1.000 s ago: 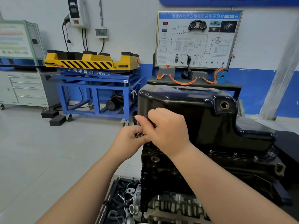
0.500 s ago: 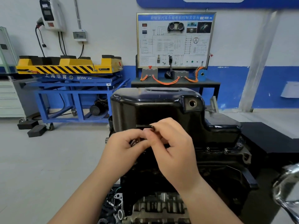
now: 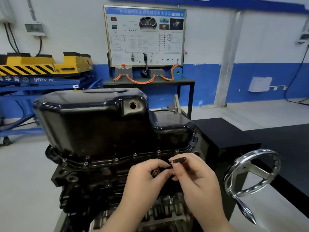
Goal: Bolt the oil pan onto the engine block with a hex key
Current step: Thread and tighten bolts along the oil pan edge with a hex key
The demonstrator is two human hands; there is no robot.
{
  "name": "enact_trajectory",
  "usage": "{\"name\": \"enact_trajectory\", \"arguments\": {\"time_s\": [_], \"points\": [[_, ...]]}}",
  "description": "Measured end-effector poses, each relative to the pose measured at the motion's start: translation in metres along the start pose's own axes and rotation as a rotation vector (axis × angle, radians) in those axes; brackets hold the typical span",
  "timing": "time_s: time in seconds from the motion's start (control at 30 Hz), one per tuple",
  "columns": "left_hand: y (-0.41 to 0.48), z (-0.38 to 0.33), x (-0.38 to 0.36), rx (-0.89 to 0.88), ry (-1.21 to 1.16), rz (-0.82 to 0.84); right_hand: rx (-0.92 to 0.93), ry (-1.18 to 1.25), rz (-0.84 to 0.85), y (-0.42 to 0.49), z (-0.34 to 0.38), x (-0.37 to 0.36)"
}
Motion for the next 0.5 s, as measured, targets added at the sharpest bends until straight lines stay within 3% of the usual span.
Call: {"name": "enact_trajectory", "arguments": {"time_s": [0.27, 0.37, 0.43, 0.5], "points": [[0.021, -0.008, -0.044, 0.084, -0.152, 0.035, -0.059, 0.12, -0.144, -0.005, -0.029, 0.046], [0.024, -0.012, -0.055, 0.207, -0.563, 0.019, -0.109, 0.254, -0.207, -0.003, -0.038, 0.064], [0.026, -0.016, -0.062, 0.303, -0.895, 0.008, -0.148, 0.321, -0.172, -0.001, -0.04, 0.073], [0.031, -0.02, -0.068, 0.369, -1.114, 0.002, -0.199, 0.227, -0.079, 0.001, -0.043, 0.075]]}}
Point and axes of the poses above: each hand's wrist, its own y-axis towards the middle knuckle, its own x-axis out of the back of the hand, z = x × y, the point moved 2 cm from there along y, towards the middle knuckle, and after that the axes turned 15 degrees about z, right-handed, at the moved point
